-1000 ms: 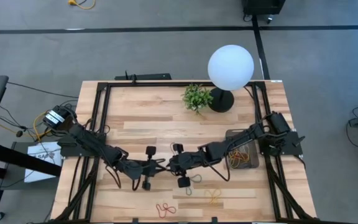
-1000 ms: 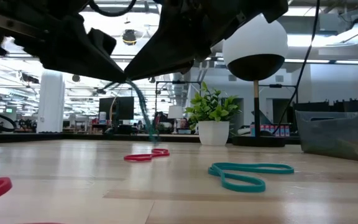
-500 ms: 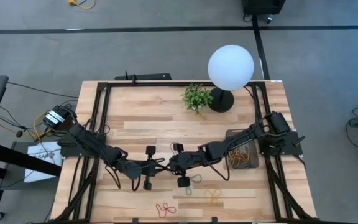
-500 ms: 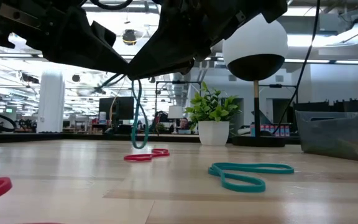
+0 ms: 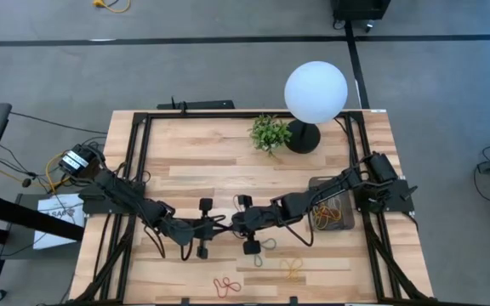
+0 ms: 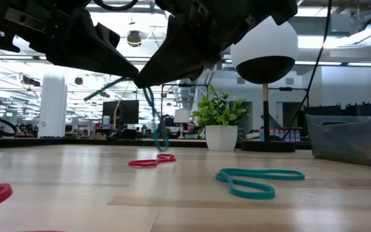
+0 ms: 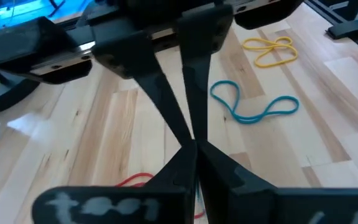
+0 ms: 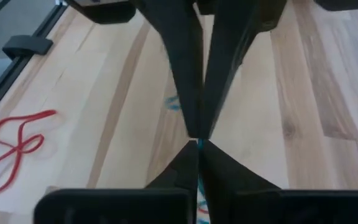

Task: Pick and place items into bin
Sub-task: Put the left blue rubber band into the black transparent bin

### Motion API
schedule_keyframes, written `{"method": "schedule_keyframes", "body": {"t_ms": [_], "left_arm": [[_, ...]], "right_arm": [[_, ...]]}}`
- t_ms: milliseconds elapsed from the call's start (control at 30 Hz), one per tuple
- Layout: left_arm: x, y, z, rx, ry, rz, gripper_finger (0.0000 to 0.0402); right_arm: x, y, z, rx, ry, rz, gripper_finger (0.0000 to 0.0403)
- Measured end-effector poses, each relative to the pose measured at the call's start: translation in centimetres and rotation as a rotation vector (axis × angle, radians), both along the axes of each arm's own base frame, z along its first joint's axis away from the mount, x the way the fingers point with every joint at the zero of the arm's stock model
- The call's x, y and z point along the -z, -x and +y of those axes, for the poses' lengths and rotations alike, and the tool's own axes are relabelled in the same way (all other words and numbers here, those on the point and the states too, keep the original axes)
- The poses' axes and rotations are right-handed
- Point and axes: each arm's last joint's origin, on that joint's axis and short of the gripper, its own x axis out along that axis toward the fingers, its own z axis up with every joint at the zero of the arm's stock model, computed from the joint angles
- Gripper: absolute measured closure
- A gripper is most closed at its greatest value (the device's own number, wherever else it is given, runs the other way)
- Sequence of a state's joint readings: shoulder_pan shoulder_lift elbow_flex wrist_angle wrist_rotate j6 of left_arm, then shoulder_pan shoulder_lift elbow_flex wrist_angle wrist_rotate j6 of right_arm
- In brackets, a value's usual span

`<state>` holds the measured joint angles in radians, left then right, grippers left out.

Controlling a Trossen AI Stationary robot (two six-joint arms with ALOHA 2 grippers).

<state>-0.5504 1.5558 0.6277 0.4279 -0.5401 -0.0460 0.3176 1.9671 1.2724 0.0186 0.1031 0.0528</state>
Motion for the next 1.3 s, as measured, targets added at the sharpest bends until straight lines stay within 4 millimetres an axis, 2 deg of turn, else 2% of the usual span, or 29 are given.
{"method": "schedule_keyframes", "body": {"t_ms": [267,667,867,1000,1100,1300], "left_arm": [[0.1,0.0,0.0,-0.003,-0.006,0.008,0.0397],[0.1,0.0,0.1,-0.042,0.024,0.004,0.0322],[0.2,0.1,0.1,-0.042,0.021,0.009,0.0304],[0.2,0.1,0.1,-0.046,0.029,0.008,0.0302],[0.2,0.1,0.1,-0.053,0.041,0.012,0.0302],[0.5,0.2,0.2,-0.057,0.028,0.043,0.0302]], "right_arm": [[0.1,0.1,0.0,0.000,0.004,0.011,0.0400],[0.1,0.0,-0.4,0.009,0.004,0.011,0.0399],[0.1,-0.3,-1.3,0.073,0.038,0.000,0.0401],[0.2,-0.3,-1.9,0.167,0.074,0.008,0.0400],[1.0,0.4,-2.5,0.264,0.126,0.097,0.0399],[2.5,3.8,-4.1,0.596,0.300,0.375,0.0401]]}}
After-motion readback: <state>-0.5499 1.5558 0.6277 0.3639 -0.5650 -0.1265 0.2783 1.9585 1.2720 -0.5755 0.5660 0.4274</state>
